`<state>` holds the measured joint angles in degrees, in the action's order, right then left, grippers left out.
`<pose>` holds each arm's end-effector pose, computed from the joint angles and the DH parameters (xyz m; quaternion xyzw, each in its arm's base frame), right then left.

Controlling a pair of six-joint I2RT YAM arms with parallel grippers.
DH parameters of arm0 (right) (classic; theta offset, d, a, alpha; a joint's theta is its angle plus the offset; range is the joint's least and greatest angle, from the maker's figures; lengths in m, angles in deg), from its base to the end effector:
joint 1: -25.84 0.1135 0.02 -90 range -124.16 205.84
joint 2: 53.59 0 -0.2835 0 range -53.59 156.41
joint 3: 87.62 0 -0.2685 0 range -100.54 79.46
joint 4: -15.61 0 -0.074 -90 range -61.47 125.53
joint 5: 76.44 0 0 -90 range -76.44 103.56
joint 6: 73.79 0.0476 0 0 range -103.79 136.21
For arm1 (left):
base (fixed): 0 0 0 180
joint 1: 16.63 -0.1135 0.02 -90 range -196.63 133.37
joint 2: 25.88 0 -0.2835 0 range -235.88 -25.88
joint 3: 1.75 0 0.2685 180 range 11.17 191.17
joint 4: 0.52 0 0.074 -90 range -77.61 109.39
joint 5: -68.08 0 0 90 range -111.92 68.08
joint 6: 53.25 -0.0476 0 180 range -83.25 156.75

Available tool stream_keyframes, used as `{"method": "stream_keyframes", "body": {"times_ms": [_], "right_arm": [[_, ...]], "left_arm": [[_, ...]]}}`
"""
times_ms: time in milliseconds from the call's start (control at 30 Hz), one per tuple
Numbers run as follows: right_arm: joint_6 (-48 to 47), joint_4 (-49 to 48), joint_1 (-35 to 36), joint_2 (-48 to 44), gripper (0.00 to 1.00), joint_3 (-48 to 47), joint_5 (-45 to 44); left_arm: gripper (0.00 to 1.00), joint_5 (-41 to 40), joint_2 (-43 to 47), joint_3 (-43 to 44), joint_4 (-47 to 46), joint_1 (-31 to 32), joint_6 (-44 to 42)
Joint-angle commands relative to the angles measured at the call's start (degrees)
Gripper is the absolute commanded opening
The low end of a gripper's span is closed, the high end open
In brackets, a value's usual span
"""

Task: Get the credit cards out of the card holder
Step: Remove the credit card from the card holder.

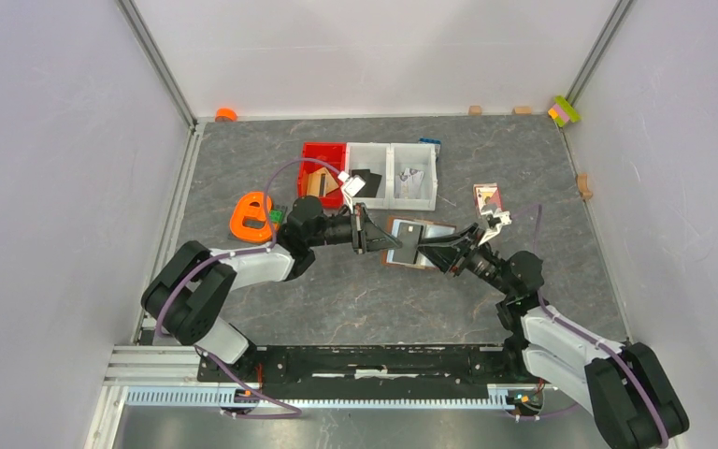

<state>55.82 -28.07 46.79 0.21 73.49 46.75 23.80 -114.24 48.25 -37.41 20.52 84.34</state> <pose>0.1637 0.0906 0.2060 -0.1128 0.6508 0.5274 0.5345 0.2421 -0.2262 0.2275 0.2100 0.6818 -0.6390 0.2877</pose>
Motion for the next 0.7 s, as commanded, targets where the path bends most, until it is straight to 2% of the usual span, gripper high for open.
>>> {"method": "stream_keyframes", "body": {"times_ms": [0,67,167,267,467,667], "right_arm": [[1.8,-3.6,-1.1,0.0,0.39,1.2,-0.6],[3.1,-5.8,-1.2,0.8,0.38,1.3,0.7],[5.4,-11.5,-1.2,2.5,0.29,1.7,3.8],[7.6,-16.7,-1.2,4.0,0.28,2.1,6.0],[7.2,-18.4,-1.2,3.5,0.30,2.4,7.1],[5.5,-15.0,-1.0,3.6,0.28,1.7,6.7]], "left_arm": [[0.02,5.6,-0.4,0.7,-6.7,1.7,3.3],[0.02,6.0,-1.0,1.1,-6.9,2.0,3.6],[0.02,6.0,-1.5,1.6,-6.3,2.1,3.4],[0.02,5.5,-1.7,1.9,-4.6,2.1,2.7],[0.02,3.0,-1.4,3.3,3.4,2.3,-1.3],[0.02,2.2,-1.4,4.7,8.3,3.4,-4.2]]}}
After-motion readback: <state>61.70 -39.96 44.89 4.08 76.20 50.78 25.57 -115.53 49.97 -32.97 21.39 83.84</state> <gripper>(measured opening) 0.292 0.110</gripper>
